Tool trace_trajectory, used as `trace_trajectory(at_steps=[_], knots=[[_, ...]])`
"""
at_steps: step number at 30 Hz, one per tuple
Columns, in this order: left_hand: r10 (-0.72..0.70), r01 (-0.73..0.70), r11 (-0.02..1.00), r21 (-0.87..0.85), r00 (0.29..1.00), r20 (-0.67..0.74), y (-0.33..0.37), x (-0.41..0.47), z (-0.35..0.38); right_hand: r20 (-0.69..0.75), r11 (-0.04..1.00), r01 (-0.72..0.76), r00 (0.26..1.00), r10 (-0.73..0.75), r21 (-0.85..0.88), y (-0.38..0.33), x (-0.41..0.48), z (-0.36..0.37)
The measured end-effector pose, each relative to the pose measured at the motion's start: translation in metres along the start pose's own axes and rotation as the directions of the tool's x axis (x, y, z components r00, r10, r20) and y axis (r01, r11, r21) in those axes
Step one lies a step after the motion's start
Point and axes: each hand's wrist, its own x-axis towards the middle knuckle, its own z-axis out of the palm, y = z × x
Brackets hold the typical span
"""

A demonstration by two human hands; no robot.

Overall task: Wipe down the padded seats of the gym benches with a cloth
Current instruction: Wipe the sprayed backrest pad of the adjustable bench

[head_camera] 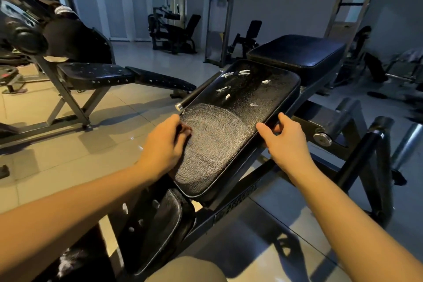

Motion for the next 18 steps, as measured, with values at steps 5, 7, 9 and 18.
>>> trace_trajectory(at_steps=[5,7,9,18], knots=[[0.330,-0.305,0.936,-0.176,0.934,0.135,0.068,-0.037,-0.014,-0.002,0.999,0.004,1.000,-0.004,-0.046,0.006,0.004,0.001],[0.262,-0.254,0.964,-0.074,0.958,0.115,0.036,-0.021,-0.015,-0.004,0.998,0.008,1.000,-0.009,-0.061,0.008,0.006,0.002],[0.086,-0.086,0.995,-0.049,0.996,0.013,0.011,0.009,-0.016,0.004,0.997,0.023,1.000,-0.023,-0.069,0.009,0.007,0.004],[0.305,-0.286,0.945,-0.156,0.946,0.113,0.072,0.012,-0.002,0.000,0.997,0.046,0.999,-0.046,-0.060,0.010,0.006,0.003]])
